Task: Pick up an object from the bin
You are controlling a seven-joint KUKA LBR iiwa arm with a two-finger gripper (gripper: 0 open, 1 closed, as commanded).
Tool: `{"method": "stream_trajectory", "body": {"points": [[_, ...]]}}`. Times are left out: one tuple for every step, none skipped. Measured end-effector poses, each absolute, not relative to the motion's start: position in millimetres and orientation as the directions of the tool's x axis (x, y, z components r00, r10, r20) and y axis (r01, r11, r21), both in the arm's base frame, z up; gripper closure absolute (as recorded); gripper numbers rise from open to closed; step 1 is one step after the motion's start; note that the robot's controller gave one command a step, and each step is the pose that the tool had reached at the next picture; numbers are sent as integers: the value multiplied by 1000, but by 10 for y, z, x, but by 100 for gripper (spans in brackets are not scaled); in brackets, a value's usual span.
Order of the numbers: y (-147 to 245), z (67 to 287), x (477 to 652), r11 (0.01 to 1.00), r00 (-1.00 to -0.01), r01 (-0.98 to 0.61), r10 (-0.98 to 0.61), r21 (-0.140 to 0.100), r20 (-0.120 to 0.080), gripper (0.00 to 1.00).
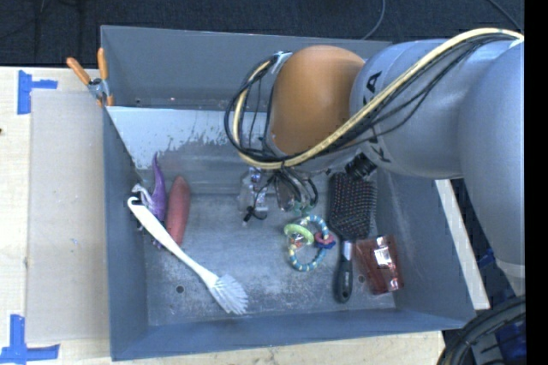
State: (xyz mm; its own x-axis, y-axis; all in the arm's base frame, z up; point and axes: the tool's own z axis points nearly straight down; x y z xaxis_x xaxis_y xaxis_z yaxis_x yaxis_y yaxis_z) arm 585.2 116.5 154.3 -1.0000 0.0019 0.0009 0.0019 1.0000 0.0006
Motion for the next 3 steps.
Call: {"method": "stream_trajectory", "body": {"points": [[1164, 1543, 5852, 1000, -1000, 2, 2, 0, 1, 100], [589, 1406, 5486, 998, -998, 64, 64, 1, 1, 100], [368, 1576, 5477, 999, -999, -53, -53, -1, 5, 100]]}}
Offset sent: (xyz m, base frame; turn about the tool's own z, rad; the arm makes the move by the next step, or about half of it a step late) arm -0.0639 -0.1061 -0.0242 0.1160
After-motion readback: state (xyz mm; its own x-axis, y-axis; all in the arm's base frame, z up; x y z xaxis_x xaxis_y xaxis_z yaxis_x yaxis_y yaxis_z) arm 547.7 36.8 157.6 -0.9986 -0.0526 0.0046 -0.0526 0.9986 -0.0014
